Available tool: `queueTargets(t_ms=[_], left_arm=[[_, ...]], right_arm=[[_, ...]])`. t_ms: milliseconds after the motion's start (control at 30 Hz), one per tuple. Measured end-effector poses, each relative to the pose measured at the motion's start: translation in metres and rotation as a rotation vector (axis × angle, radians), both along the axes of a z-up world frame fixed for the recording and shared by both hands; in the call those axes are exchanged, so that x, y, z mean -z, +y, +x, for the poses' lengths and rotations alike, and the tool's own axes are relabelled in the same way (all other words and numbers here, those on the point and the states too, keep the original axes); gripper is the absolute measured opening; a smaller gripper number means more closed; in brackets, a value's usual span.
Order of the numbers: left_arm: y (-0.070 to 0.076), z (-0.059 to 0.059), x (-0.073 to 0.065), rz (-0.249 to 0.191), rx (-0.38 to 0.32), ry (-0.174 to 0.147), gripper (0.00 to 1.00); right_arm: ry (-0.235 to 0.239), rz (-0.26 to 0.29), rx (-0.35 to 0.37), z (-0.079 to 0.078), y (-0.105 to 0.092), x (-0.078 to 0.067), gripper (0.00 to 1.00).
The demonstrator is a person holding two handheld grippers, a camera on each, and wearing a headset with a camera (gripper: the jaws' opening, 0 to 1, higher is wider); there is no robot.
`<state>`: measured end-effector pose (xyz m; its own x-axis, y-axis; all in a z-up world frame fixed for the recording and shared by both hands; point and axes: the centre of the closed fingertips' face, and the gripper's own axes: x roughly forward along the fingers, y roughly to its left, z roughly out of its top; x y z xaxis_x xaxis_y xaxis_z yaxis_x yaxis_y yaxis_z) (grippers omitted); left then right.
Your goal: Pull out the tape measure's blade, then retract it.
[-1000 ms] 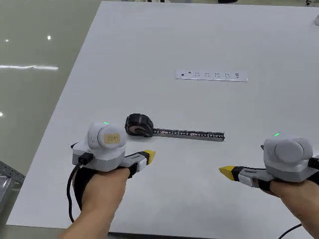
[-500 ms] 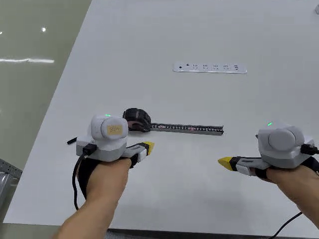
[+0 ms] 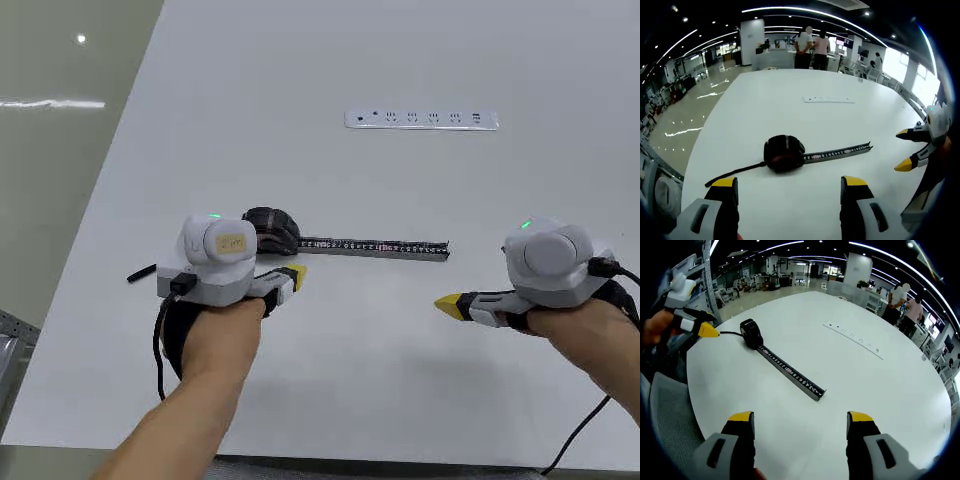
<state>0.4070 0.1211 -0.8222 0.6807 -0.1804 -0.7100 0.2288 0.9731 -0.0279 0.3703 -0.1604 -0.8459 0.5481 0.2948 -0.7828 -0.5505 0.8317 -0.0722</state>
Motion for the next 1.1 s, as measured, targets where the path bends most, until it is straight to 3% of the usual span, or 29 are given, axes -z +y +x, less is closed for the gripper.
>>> queueTargets(t_ms=[800,1100], left_arm=[[-0.006,0.035,0.024,0.002,-0.044,0.019,0.79],[-0.006,0.04,0.03,-0.001,-0.058,0.029,0.78]], right_arm=[[0.043,-0.04,-0.087,0.036,-0.01,0.032,0.74],[0.058,-0.062,-0.139,0.041,-0.014,0.044,0.72]])
